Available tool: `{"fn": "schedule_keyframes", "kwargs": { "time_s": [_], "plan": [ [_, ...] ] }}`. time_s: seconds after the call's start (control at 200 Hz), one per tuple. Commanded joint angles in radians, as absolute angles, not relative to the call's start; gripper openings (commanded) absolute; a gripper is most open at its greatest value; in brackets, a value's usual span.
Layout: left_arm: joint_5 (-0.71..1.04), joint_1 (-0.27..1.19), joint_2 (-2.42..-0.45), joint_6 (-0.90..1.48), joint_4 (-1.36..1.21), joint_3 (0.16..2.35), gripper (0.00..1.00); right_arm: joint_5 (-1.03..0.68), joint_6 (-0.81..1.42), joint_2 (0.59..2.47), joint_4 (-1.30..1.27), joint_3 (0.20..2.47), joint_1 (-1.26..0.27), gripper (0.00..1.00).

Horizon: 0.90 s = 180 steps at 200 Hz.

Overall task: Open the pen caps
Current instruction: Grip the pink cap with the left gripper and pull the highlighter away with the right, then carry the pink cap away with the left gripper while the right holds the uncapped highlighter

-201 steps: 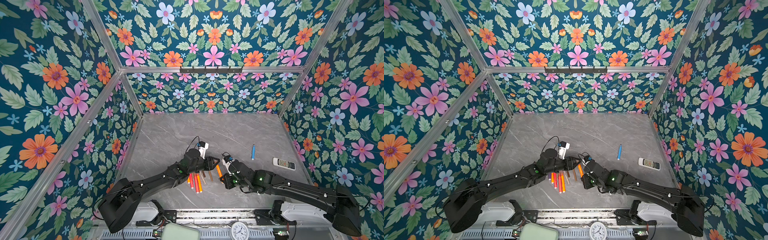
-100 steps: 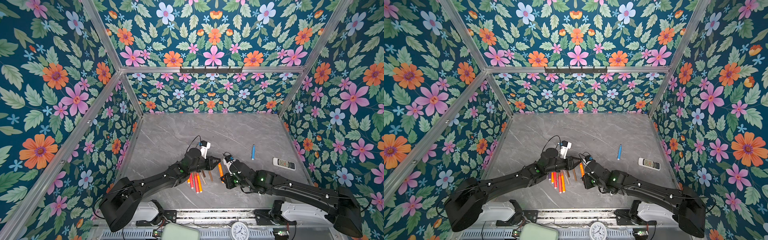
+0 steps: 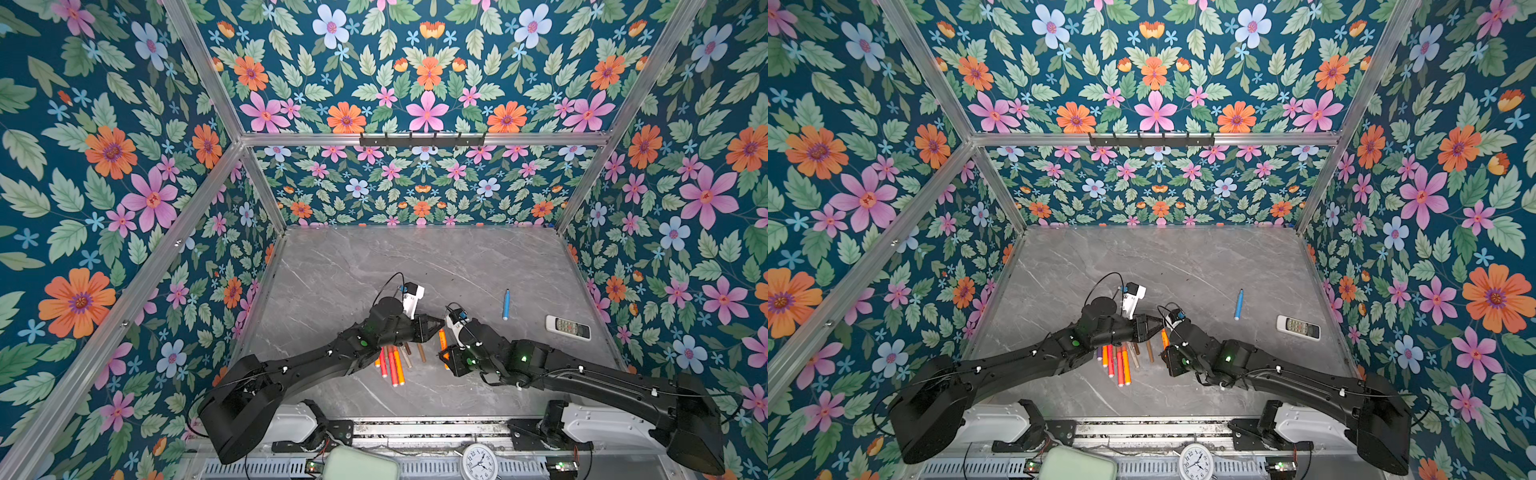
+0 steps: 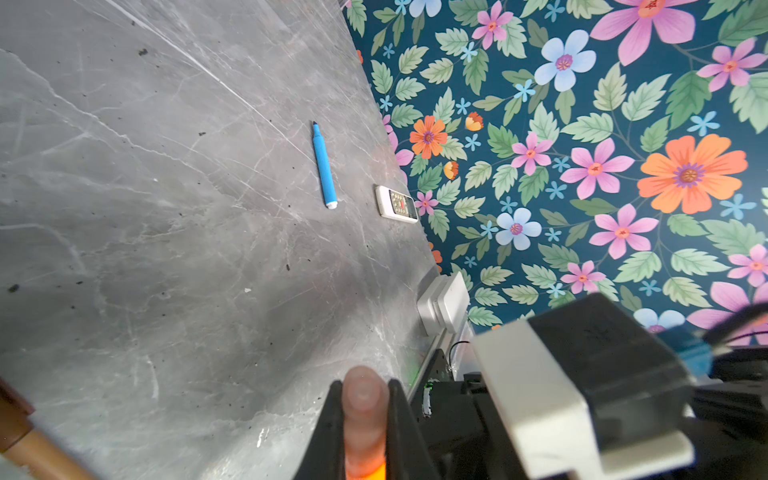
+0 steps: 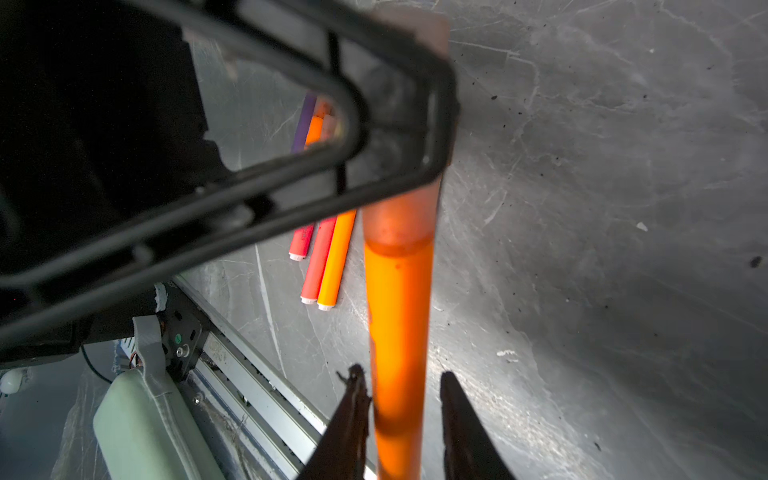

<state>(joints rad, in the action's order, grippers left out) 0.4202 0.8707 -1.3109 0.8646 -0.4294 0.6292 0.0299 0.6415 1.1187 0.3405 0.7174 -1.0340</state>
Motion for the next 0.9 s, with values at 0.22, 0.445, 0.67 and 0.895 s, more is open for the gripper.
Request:
{"fn": "schedule_keyframes", "kwargs": {
  "time_s": [0.22,0.445,0.67,0.895],
  "plan": [
    [0.439,0.870,-1.304,0.876,-0.488,0.636,0.00,0.034,0.621,1.124,0.316,0.718,-1.034,0.00],
    [0.371,0.801,-1.294,0.753,-0.319,0.720,0.00,-0.004,0.637,1.132,0.286,0.685,-1.036,0.00],
    [0.480,0.626,-1.326,0.775,-0.365,0.773,0.00,-0.017,0.674,1.128,0.248,0.635,-1.039,0.00],
    [0.463,0.574,-1.332,0.703,-0.226,0.882,0.00,0.025,0.670,1.120,0.296,0.641,-1.039,0.00]
  ]
}}
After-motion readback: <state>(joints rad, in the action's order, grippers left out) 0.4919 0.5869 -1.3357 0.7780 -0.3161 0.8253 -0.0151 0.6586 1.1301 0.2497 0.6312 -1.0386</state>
